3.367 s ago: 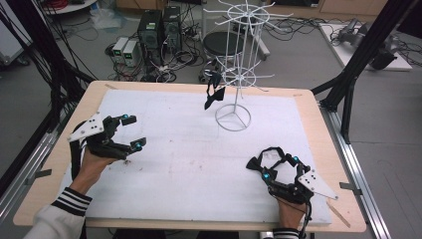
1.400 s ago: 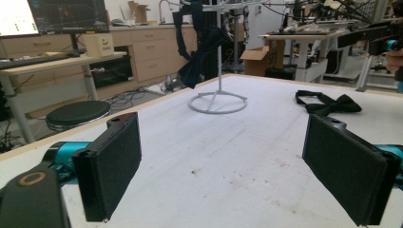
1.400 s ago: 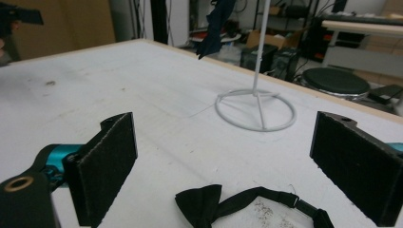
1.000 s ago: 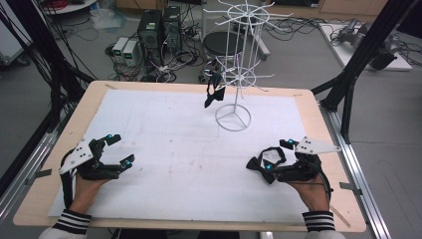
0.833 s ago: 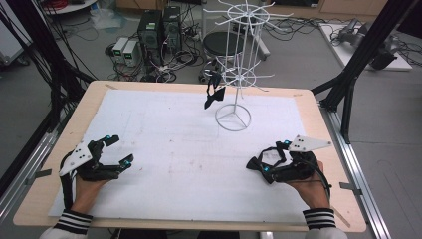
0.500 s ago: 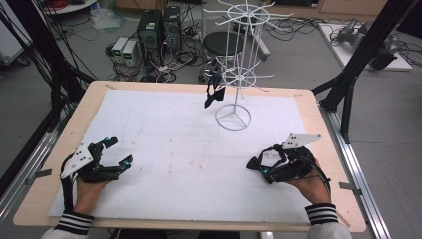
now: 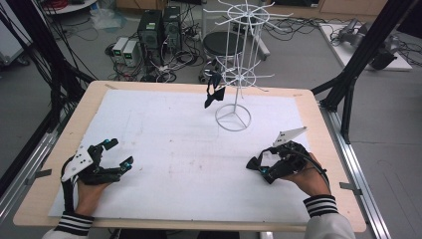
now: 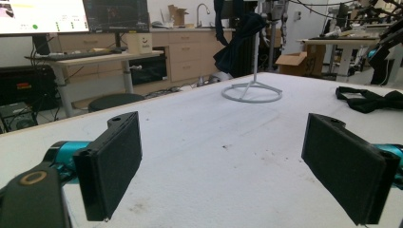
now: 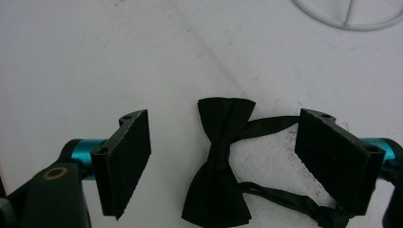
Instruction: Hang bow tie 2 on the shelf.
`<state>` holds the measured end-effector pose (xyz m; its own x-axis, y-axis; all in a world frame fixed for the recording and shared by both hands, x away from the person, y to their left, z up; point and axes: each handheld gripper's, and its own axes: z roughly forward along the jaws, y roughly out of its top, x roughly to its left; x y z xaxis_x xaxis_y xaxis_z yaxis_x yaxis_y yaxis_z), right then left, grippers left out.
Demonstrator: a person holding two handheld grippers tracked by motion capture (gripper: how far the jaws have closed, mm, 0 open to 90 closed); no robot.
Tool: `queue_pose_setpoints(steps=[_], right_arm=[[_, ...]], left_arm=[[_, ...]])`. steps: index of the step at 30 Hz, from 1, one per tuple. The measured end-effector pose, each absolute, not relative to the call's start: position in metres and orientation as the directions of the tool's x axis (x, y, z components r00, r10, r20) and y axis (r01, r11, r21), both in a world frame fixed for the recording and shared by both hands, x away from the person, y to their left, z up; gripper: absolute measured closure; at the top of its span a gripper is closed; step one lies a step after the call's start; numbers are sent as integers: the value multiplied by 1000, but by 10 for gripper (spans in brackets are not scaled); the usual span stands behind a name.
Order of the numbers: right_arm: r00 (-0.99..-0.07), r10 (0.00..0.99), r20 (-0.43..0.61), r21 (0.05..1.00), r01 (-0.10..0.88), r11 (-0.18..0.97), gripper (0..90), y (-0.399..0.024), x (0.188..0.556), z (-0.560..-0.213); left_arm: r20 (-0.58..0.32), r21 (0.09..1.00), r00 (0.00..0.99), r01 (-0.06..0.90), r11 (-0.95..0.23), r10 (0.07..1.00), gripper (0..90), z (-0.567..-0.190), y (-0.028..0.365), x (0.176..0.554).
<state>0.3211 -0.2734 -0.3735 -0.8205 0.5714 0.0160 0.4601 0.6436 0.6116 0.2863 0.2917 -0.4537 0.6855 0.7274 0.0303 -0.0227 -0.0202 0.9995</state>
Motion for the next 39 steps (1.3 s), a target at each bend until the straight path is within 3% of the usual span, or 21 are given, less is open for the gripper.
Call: queue_pose_setpoints(steps=[19,30,39], right_arm=[[-826,563,24,432,516,739,233,-251,336,-382],[-822,569,34,341,544,766,320,-243,345,-391],[-815,578,31,270,564,780,441,-239,350,-399]], left_arm=[[42,999,677,-46,-15,735,136,-455,291,284],[34,999,673,-47,-4,739,137,-455,292,283],[31,999,672,-46,0,740,136,-455,293,284]])
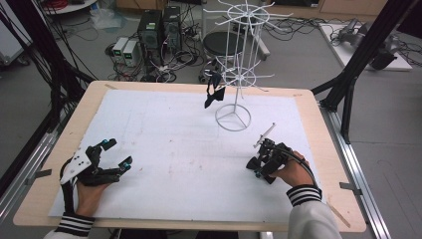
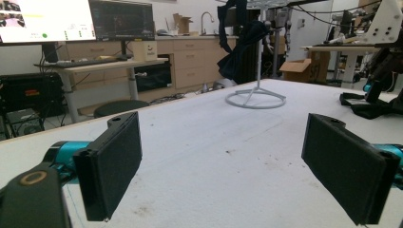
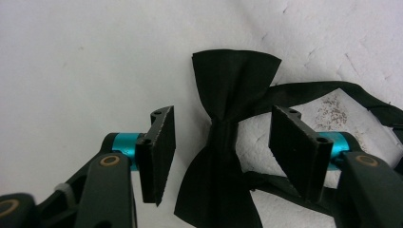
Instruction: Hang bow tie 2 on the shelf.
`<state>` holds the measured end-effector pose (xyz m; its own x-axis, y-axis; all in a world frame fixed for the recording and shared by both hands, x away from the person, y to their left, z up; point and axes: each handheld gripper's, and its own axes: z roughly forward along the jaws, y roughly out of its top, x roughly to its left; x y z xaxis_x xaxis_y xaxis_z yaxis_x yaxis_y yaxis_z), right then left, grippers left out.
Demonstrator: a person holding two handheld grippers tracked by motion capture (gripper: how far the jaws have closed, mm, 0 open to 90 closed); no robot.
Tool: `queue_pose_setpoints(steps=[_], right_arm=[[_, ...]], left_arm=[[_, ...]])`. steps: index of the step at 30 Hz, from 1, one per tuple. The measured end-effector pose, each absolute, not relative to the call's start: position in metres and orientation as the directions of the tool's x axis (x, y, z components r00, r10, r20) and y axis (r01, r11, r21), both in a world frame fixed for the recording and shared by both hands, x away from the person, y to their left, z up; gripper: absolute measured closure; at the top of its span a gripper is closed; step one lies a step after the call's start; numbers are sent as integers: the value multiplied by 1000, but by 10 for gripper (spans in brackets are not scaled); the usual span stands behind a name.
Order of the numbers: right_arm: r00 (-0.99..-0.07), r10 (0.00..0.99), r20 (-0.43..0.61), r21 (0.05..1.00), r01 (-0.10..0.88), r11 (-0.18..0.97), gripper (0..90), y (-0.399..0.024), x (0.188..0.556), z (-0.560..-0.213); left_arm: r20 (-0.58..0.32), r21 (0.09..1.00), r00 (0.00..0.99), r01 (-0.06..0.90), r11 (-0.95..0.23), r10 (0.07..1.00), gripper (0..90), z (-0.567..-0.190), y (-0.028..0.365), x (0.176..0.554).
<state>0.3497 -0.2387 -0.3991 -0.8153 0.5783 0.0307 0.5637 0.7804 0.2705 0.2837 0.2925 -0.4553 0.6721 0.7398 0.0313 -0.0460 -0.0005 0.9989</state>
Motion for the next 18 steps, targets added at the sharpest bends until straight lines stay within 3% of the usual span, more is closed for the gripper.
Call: queue_pose_setpoints(steps=[9,13,18], right_arm=[[-819,573,17,234,560,795,559,-233,352,-404],[-828,560,16,200,552,810,739,-231,352,-405],[-822,570,6,197,559,805,772,-229,351,-405]], left_arm=[[33,999,673,-45,-4,739,136,-455,293,284],[33,999,673,-43,-5,739,136,-455,293,284],[34,999,673,-44,-7,739,136,-455,293,284]])
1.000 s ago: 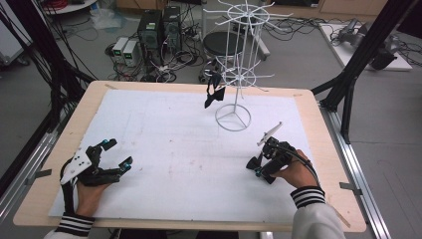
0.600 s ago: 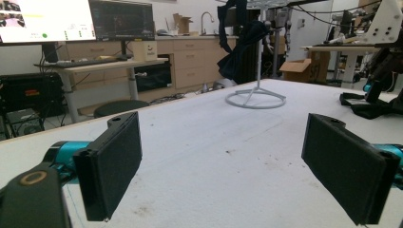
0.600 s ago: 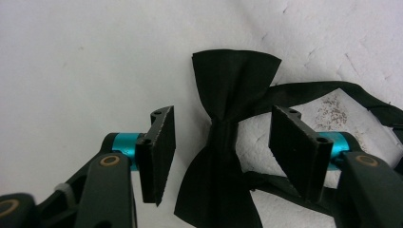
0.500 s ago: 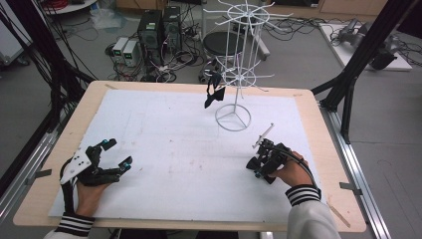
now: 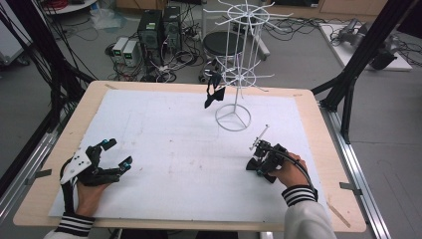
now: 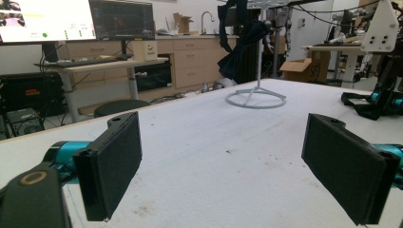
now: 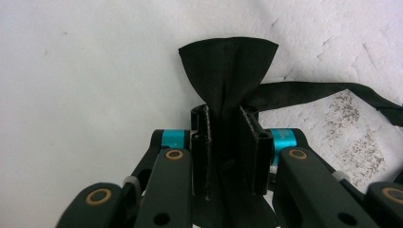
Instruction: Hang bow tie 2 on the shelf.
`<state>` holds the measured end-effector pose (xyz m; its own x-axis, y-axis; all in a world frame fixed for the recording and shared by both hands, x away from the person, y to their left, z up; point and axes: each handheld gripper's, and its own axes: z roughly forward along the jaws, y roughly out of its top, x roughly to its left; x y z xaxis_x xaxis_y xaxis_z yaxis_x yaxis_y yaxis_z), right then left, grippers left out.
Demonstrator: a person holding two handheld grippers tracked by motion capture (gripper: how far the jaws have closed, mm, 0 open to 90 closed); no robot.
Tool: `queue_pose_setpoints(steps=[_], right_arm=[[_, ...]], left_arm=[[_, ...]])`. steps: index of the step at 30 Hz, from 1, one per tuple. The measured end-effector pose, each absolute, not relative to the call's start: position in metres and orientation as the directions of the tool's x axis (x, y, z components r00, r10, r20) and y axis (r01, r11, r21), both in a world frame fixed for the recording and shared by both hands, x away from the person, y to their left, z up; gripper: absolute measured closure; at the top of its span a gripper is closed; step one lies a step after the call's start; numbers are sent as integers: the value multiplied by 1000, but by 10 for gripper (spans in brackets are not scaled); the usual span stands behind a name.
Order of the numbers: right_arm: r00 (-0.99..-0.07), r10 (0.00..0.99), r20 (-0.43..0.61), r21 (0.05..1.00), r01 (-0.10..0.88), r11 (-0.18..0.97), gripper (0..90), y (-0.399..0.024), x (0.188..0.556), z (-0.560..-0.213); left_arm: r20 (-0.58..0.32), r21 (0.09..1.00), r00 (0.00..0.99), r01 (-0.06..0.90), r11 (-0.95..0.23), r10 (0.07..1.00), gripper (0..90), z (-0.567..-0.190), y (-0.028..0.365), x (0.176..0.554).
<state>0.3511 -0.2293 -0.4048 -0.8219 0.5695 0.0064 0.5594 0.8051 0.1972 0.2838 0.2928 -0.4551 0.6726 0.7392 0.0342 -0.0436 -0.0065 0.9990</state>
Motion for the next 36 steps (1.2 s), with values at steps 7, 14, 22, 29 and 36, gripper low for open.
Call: queue_pose_setpoints(steps=[7,14,22,29,36], right_arm=[[-821,571,26,239,560,794,771,-230,350,-401],[-806,589,50,325,571,754,771,-232,348,-392],[-787,614,63,456,570,683,772,-236,345,-379],[-779,626,41,554,539,635,771,-242,340,-370],[-759,649,55,666,512,542,771,-250,337,-358]], left_arm=[[34,999,673,-44,-6,739,136,-455,293,284],[33,999,673,-43,-5,739,136,-455,293,284],[33,999,673,-44,-5,739,136,-455,293,284],[32,999,673,-43,-4,739,136,-455,293,284],[30,999,672,-42,-3,740,136,-455,293,284]])
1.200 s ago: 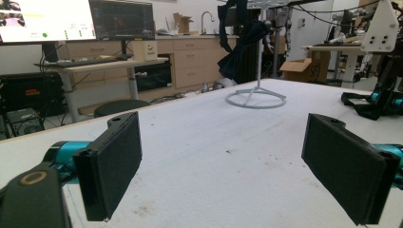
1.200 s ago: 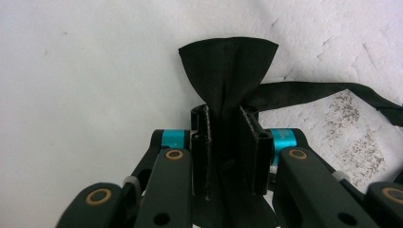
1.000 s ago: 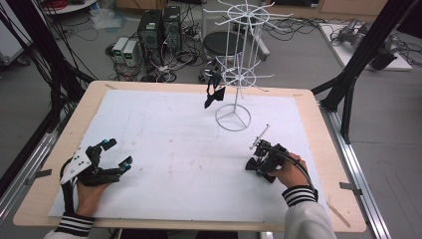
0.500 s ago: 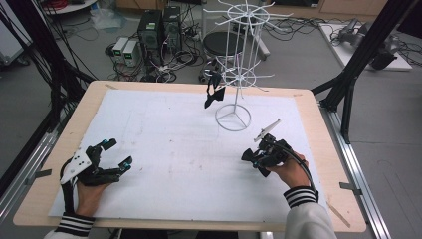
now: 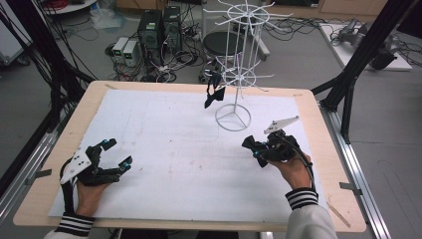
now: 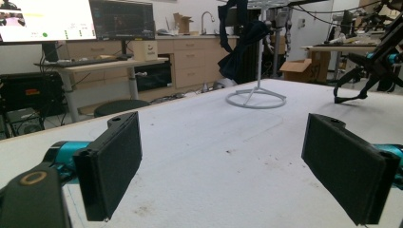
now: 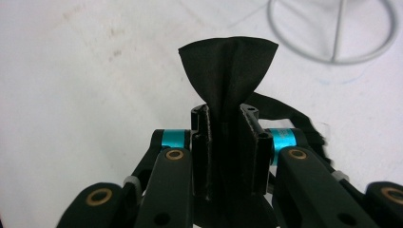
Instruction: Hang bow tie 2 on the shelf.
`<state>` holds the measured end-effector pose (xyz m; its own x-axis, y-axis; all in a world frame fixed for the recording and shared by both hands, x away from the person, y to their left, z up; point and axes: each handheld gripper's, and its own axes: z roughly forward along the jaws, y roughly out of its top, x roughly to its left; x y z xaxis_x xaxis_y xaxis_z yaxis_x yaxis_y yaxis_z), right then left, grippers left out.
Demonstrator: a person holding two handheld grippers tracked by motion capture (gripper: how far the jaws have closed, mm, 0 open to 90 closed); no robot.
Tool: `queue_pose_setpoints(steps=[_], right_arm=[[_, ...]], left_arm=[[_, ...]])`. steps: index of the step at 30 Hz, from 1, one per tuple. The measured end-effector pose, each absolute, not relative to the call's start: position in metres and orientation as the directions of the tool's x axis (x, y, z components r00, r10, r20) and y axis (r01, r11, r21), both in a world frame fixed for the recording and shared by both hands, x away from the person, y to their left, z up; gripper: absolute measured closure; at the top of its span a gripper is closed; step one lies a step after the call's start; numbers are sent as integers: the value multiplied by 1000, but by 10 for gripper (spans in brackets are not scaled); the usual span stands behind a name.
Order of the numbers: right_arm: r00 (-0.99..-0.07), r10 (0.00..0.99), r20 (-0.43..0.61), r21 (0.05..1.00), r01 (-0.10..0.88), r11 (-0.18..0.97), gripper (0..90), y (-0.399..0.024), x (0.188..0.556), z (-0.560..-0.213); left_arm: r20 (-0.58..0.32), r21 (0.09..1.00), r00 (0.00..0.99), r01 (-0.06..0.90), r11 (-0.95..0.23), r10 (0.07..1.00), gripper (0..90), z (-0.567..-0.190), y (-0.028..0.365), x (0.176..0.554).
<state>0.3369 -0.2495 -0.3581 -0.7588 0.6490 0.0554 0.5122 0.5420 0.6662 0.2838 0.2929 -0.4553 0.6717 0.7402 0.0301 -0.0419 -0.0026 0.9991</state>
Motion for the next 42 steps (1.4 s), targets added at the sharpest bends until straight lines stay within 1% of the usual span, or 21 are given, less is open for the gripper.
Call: queue_pose_setpoints(steps=[3,5,12,22,31,42], right_arm=[[-751,658,56,700,500,511,771,-252,336,-354],[-746,665,34,718,482,503,770,-253,335,-352],[-719,695,7,772,446,453,770,-255,332,-343],[-668,743,37,856,405,321,770,-257,330,-332],[-632,775,21,896,356,266,769,-258,332,-319],[-557,830,-5,931,301,208,769,-259,333,-305]], left_arm=[[29,999,672,-41,-1,740,137,-455,293,284],[33,999,674,-45,-4,738,137,-455,293,284],[35,999,674,-44,-7,738,137,-455,292,284],[38,999,673,-47,-8,738,136,-455,292,283],[36,999,670,-48,-5,741,136,-455,292,283],[37,999,671,-49,-6,740,136,-455,292,283]])
